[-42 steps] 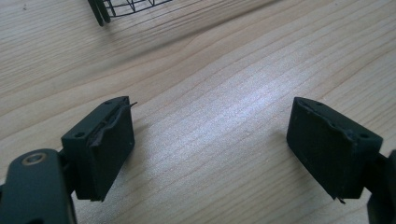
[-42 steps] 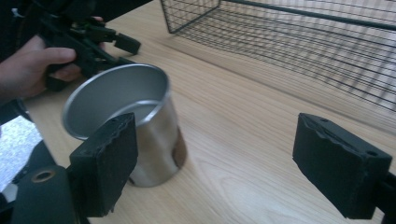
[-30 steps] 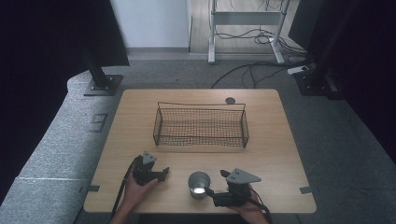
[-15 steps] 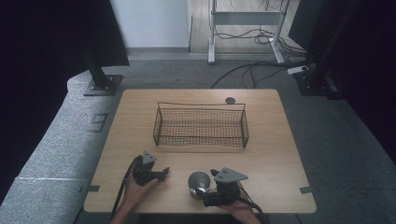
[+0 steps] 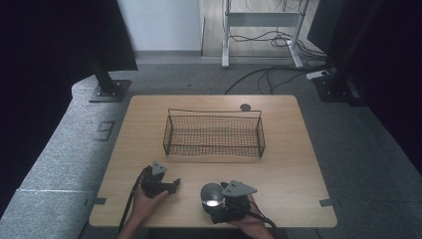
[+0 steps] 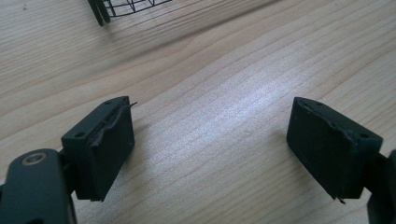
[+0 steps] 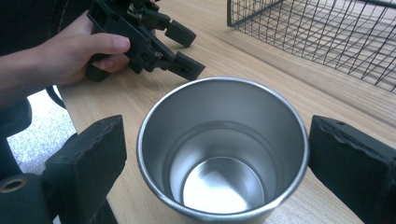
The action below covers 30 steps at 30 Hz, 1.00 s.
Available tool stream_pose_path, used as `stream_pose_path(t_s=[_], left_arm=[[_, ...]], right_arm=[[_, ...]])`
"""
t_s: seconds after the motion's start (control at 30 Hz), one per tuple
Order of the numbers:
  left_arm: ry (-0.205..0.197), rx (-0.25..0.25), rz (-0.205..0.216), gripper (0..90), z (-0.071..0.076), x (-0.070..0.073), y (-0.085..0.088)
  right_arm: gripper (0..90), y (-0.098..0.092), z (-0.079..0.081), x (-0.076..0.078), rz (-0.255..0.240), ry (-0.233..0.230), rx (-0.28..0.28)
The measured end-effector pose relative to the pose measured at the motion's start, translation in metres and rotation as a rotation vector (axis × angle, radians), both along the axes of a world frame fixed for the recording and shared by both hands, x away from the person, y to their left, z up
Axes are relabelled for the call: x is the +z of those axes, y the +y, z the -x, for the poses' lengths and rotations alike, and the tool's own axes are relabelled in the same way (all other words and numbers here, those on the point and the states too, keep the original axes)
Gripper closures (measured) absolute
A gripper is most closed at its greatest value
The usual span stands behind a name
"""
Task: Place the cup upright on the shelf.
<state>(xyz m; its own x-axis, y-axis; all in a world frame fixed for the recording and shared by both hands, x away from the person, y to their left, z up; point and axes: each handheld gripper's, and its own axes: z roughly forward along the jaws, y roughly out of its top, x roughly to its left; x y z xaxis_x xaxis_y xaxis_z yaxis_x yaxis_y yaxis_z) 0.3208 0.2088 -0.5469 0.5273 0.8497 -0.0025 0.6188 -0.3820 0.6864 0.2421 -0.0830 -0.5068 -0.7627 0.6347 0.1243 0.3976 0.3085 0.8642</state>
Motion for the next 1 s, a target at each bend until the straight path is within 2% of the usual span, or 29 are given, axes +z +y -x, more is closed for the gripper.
stream_pose_path(t_s=[0.2,0.3,0.6,0.87,1.0], left_arm=[[0.000,0.000,0.000,15.0,0.000,0.000,0.000],[0.000,0.000,0.000,15.0,0.000,0.000,0.000],[0.000,0.000,0.000,15.0,0.000,0.000,0.000],[0.001,0.000,0.000,15.0,0.000,0.000,0.000],[0.001,0.000,0.000,15.0,0.000,0.000,0.000]], right_arm=[[6.3,0.012,-0.005,-0.008,0.041,-0.012,0.009],[13.0,0.012,-0.005,-0.013,0.050,-0.020,-0.008],[13.9,0.011,-0.005,-0.011,0.072,-0.039,0.001],[14.0,-0.006,-0.014,-0.002,0.031,-0.026,-0.040],[14.1,-0.015,-0.018,0.002,0.015,-0.022,-0.043]])
